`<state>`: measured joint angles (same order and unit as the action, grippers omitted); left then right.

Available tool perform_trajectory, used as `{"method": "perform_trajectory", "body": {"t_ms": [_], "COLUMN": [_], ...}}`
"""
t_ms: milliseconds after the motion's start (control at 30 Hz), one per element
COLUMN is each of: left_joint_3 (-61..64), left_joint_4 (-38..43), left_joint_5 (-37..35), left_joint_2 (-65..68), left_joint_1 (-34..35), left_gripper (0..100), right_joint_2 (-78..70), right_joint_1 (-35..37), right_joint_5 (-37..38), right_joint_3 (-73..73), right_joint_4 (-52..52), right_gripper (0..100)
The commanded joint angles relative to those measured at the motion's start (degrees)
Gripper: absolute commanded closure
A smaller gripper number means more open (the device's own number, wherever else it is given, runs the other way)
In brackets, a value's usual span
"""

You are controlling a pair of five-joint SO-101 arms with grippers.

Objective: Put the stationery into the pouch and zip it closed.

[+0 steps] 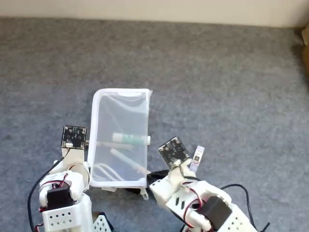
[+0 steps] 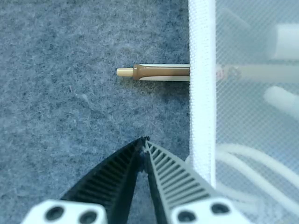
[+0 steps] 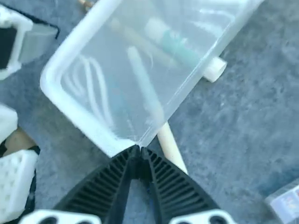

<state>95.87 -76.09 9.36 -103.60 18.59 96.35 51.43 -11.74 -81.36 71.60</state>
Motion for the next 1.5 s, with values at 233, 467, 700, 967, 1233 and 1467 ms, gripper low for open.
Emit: {"method": "perform_trajectory", "body": {"t_ms": [233,467,700,967,1233,1467], "left_joint_3": [1.27,1.27,1.27,1.27,1.27,1.27], "left_joint_4": [-0.44,-0.44,-0.44,-0.44,-0.44,-0.44], "left_joint_5": [-0.62,-0.62,-0.62,-0.62,-0.62,-0.62], "left_joint_2": [-0.31,-0.31,-0.31,-0.31,-0.31,-0.31], "left_joint_1": [0.57,0.57,0.57,0.57,0.57,0.57], "left_gripper": [99,99,99,99,99,99], "right_joint_2": [-25.8,-34.42,-31.25,-32.48,-38.02,-38.37], "right_joint_1": [8.31,9.45,11.82,16.57,15.96,8.66], "right_joint_5": [-11.08,-12.13,-12.22,-14.51,-14.59,-14.24], "right_joint_3": [9.8,9.71,10.15,9.98,7.87,5.85], "right_joint_4": [-4.26,-10.42,-9.36,-10.86,-21.14,-27.12], "right_gripper": [83.1,82.6,82.6,82.6,85.2,95.7]}}
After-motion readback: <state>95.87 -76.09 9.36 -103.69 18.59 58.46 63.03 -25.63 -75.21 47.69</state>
